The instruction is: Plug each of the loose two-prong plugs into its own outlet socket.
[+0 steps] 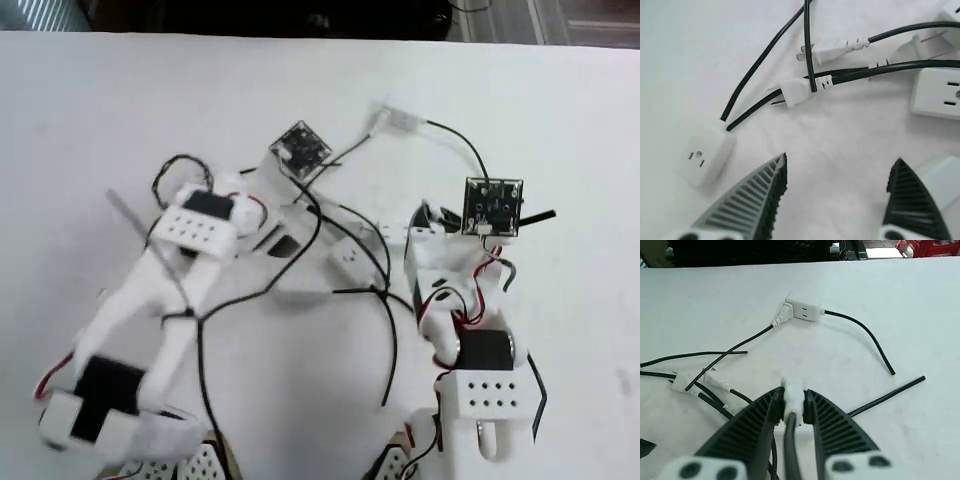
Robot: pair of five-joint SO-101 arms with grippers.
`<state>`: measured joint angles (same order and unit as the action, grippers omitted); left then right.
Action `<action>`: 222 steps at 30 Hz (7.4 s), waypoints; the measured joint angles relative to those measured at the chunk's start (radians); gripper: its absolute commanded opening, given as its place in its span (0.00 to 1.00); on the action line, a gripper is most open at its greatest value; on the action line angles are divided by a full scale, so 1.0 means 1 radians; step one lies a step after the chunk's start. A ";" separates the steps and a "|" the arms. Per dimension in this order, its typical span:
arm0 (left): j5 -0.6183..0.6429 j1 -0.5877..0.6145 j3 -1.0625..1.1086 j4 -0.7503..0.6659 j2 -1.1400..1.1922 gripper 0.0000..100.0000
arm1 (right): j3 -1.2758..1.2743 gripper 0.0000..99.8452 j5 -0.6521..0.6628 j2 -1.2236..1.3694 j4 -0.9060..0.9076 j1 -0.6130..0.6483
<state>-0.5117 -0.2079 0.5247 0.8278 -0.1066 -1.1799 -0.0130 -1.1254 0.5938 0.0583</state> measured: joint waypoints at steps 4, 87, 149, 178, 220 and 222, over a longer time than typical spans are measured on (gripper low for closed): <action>0.000 -0.002 -0.109 0.098 0.147 0.32 | 0.000 0.02 0.000 0.000 0.000 0.000; -0.055 -0.153 0.060 0.259 -0.166 0.35 | 0.000 0.02 0.000 0.000 0.000 0.000; -0.123 0.130 0.189 0.114 -0.428 0.02 | 0.000 0.02 0.000 0.000 0.000 0.000; -0.232 0.074 0.621 -0.305 -0.428 0.28 | 0.000 0.02 0.000 0.000 0.000 0.000; -0.328 0.147 -0.081 0.071 0.244 0.21 | -0.011 0.02 0.000 0.000 0.000 0.000; -0.328 0.149 -0.167 0.130 0.328 0.18 | -0.011 0.02 0.000 0.000 0.000 0.000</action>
<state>-0.8401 -0.0591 0.3575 0.9582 0.2217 -1.1907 -0.0130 -1.1254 0.5938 0.0583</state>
